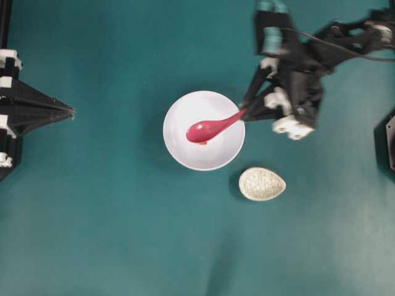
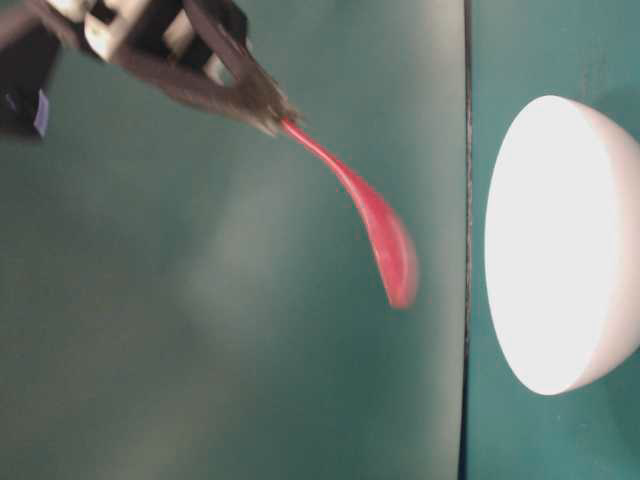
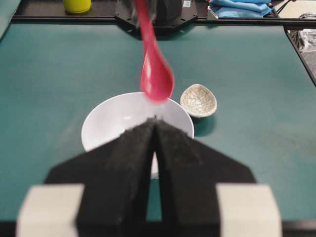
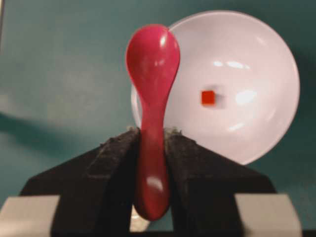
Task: Grip the spoon and scoop the red block from the bowl with right arm.
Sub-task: 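Lift the spoon and carry it over the white bowl, then lower the spoon bowl into the white bowl under the red cube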
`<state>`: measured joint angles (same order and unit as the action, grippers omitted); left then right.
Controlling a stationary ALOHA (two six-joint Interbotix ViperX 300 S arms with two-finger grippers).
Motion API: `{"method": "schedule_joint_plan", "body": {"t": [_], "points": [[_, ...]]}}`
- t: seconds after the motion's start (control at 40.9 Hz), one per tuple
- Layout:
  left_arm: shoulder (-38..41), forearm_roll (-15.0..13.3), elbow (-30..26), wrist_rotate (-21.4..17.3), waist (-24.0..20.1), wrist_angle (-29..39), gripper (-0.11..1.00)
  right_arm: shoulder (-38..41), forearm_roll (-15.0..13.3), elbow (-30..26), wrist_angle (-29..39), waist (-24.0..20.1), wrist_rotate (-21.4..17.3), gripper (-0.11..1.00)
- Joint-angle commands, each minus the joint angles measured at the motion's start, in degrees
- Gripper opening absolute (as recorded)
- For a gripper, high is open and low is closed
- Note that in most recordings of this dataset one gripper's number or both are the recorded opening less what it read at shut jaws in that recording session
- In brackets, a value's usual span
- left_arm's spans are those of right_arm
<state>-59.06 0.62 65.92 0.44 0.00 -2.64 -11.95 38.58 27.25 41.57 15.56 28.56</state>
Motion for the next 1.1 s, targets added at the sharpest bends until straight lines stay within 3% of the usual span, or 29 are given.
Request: {"method": "schedule_joint_plan", "body": {"t": [0.0,0.195,0.366,0.635,1.075], "points": [[0.18,0.0,-1.76,0.09,0.0,-0.18,0.0,2.64,-4.31,-4.57,3.08,0.26,-3.87,0.24],[0.18,0.09,-1.85,0.0,0.0,-0.18,0.0,7.73,-18.37,-10.11,12.13,-1.32,-18.11,0.24],[0.26,0.09,-1.85,0.0,0.0,-0.26,0.0,8.96,-25.66,-11.25,15.73,-4.83,-24.26,0.24],[0.26,0.09,-1.76,-0.09,0.0,-0.53,0.0,11.25,-25.84,-10.81,15.47,-8.88,-24.96,0.24],[0.09,0.09,-2.02,-0.09,0.0,-0.7,0.0,14.68,-26.72,-10.72,12.39,-9.14,-25.14,0.24]]}}
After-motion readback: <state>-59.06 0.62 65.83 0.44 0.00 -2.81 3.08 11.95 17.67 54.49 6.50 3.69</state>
